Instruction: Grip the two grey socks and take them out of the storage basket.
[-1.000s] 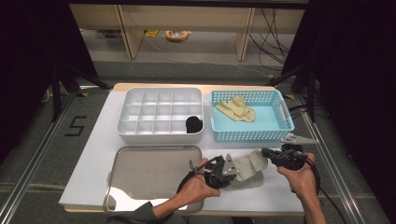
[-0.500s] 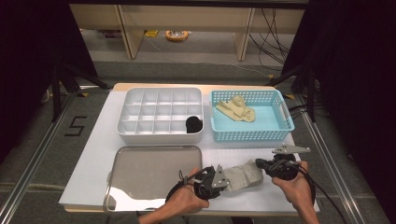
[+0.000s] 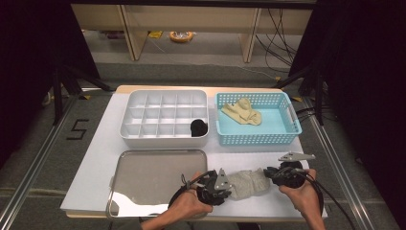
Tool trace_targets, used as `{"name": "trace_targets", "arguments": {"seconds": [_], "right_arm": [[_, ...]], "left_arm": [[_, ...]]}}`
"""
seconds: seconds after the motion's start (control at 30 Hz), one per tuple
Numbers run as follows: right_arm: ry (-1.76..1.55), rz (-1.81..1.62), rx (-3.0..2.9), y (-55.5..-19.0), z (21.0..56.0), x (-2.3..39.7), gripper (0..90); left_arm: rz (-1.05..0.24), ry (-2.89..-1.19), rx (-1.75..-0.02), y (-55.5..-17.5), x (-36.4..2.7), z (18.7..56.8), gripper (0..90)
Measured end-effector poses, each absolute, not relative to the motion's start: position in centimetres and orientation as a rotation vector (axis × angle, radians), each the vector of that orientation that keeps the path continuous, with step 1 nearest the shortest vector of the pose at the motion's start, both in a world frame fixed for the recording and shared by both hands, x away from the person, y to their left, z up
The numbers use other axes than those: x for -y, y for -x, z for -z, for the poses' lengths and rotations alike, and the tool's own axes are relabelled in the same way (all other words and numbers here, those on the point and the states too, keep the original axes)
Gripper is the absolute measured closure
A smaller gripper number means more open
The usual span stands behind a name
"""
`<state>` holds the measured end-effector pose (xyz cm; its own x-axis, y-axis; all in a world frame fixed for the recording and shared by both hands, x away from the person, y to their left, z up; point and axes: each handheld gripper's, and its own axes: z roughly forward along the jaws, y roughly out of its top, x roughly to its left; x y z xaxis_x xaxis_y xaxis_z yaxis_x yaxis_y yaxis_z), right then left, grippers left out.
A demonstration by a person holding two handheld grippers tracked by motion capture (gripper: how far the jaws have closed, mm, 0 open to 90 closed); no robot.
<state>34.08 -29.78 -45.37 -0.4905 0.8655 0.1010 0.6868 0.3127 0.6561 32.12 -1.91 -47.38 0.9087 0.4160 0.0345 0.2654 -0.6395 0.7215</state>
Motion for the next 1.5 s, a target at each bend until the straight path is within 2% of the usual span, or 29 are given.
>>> {"name": "trace_targets", "arguments": {"seconds": [0.03,0.07,0.17,0.37,0.47,0.57,0.77,0.87,0.93,1.1,1.13,1.5], "right_arm": [[-1.407,-0.949,-2.312,-34.1,45.4,29.8,72.2],[-1.308,-0.984,-2.288,-34.2,44.9,30.0,67.9],[-1.335,-1.017,-2.278,-34.0,44.1,29.5,62.3],[-1.292,-1.002,-2.363,-35.1,45.0,28.5,63.3],[-1.282,-0.985,-2.409,-35.6,45.7,28.2,68.9],[-1.243,-0.991,-2.422,-35.6,45.9,28.4,84.4],[-1.302,-0.960,-2.347,-34.7,44.7,29.0,86.6],[-1.339,-0.976,-2.342,-34.6,45.1,29.0,85.8],[-1.251,-0.974,-2.385,-35.2,46.0,29.1,83.0],[-1.287,-0.970,-2.350,-35.0,45.8,28.9,76.8],[-1.300,-0.966,-2.339,-35.0,45.6,29.1,71.6],[-1.322,-1.036,-2.278,-33.7,43.6,28.6,66.4]], "left_arm": [[-0.253,-2.298,-0.483,-32.1,1.9,47.4,64.7],[-0.259,-2.285,-0.507,-32.7,1.4,46.8,62.7],[-0.248,-2.215,-0.622,-33.8,1.1,46.6,56.8],[-0.218,-2.219,-0.672,-34.9,1.5,47.4,52.7],[-0.208,-2.221,-0.689,-35.0,1.5,47.7,52.0],[-0.208,-2.221,-0.685,-35.1,1.4,47.6,52.1],[-0.217,-2.205,-0.699,-35.0,1.3,47.4,52.6],[-0.219,-2.205,-0.695,-35.1,1.2,47.3,51.0],[-0.211,-2.184,-0.721,-35.1,1.3,47.2,48.9],[-0.195,-2.179,-0.720,-35.0,1.7,47.2,47.5],[-0.191,-2.179,-0.721,-34.9,2.0,47.2,47.2],[-0.161,-2.215,-0.778,-35.1,2.6,47.8,40.1]]}}
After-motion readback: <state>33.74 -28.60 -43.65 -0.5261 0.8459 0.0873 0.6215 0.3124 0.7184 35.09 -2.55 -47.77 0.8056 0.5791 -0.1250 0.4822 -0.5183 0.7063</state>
